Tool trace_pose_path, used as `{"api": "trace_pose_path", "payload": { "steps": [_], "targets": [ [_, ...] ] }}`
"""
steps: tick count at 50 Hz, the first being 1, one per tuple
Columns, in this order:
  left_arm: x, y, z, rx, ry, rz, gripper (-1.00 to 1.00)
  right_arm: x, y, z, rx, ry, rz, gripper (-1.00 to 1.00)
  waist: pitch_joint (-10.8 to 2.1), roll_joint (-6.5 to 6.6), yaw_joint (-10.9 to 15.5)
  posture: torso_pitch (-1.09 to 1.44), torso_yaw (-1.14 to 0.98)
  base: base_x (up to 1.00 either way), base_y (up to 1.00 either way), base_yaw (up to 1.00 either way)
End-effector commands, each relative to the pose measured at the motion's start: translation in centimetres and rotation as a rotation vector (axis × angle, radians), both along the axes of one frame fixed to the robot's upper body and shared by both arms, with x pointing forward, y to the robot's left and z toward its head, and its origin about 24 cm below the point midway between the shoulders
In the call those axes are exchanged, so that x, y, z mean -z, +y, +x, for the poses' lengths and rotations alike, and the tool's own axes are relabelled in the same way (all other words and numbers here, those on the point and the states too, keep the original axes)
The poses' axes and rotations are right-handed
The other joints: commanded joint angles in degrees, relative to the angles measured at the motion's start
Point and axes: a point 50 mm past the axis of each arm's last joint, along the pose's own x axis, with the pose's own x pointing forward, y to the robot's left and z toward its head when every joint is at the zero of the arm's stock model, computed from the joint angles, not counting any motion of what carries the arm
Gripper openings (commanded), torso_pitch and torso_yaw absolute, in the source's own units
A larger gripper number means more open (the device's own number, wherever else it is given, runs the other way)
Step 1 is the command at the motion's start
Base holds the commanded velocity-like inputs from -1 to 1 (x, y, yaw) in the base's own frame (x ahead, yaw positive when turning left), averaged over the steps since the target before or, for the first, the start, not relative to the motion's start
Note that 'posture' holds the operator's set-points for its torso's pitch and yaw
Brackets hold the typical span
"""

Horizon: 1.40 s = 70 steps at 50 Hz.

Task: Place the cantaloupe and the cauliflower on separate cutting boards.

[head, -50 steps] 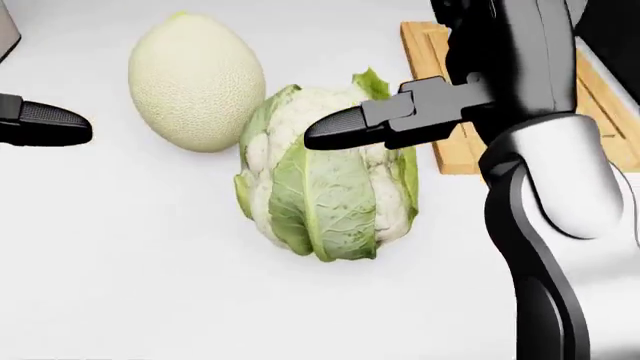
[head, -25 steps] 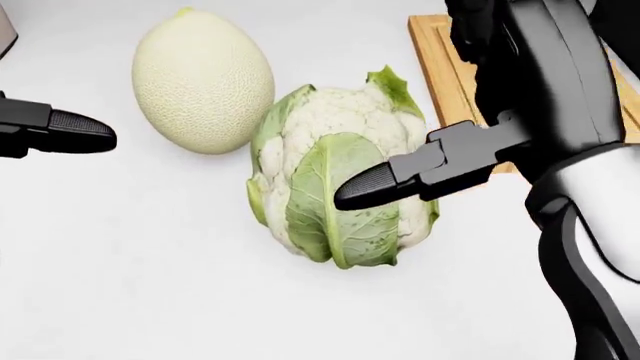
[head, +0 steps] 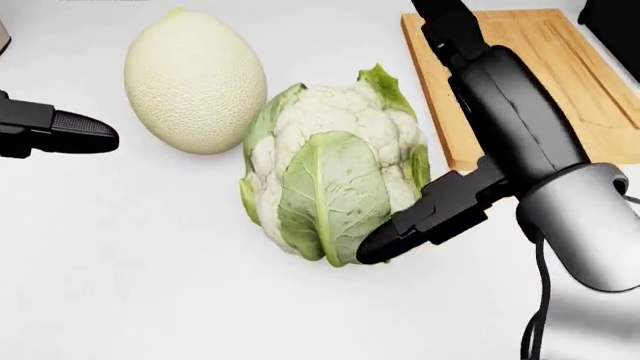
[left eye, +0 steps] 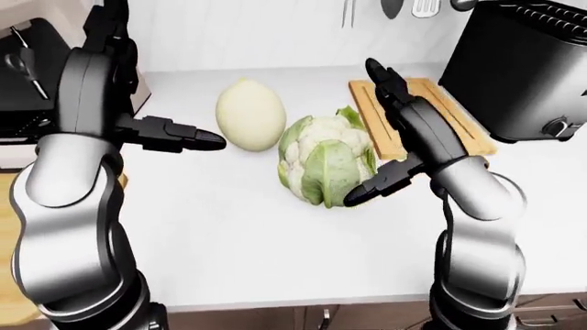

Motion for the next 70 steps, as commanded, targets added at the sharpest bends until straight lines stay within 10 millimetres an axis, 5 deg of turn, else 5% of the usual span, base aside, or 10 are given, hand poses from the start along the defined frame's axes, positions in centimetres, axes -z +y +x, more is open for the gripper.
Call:
{"api": "trace_pose_path", "payload": {
  "steps": [1, 35, 37, 39, 50, 56, 70],
  "targets": [
    [-1.2, -0.1, -0.6, -0.003, -0.076, 0.014, 1.00, -0.6, 0.2, -0.5, -0.010, -0.067, -0.018, 1.00, -1.27, 0.10, -0.1, 0.00, 0.00, 0.00, 0.00, 0.00],
    [-0.8, 0.1, -0.6, -0.009, -0.069, 0.018, 1.00, 2.7, 1.6, 0.7, -0.055, 0.014, -0.019, 1.00, -1.75, 0.31, -0.3, 0.00, 0.00, 0.00, 0.00, 0.00],
    [-0.8, 0.1, -0.7, -0.008, -0.068, 0.019, 1.00, 2.7, 1.7, 0.7, -0.058, 0.013, -0.033, 0.46, -1.75, 0.35, -0.3, 0.00, 0.00, 0.00, 0.00, 0.00],
    [-0.9, 0.1, -0.8, -0.009, -0.070, 0.018, 1.00, 2.6, 1.7, 0.7, -0.056, 0.012, -0.049, 0.20, -1.78, 0.37, -0.3, 0.00, 0.00, 0.00, 0.00, 0.00],
    [-1.2, 0.3, -0.9, -0.012, -0.074, 0.024, 1.00, 2.1, 1.5, 0.7, -0.051, 0.004, -0.073, -0.39, -1.61, 0.31, -0.3, 0.00, 0.00, 0.00, 0.00, 0.00],
    [-1.4, 0.3, -1.0, -0.012, -0.078, 0.026, 1.00, 1.3, 1.3, 0.4, -0.049, -0.014, -0.080, -1.00, -1.50, 0.24, -0.2, 0.00, 0.00, 0.00, 0.00, 0.00],
    [-1.1, 0.2, -0.9, -0.009, -0.080, 0.019, 1.00, -2.8, 0.1, 1.0, 0.041, -0.126, -0.038, -1.00, -1.29, 0.38, -0.3, 0.00, 0.00, 0.00, 0.00, 0.00]
  ]
}}
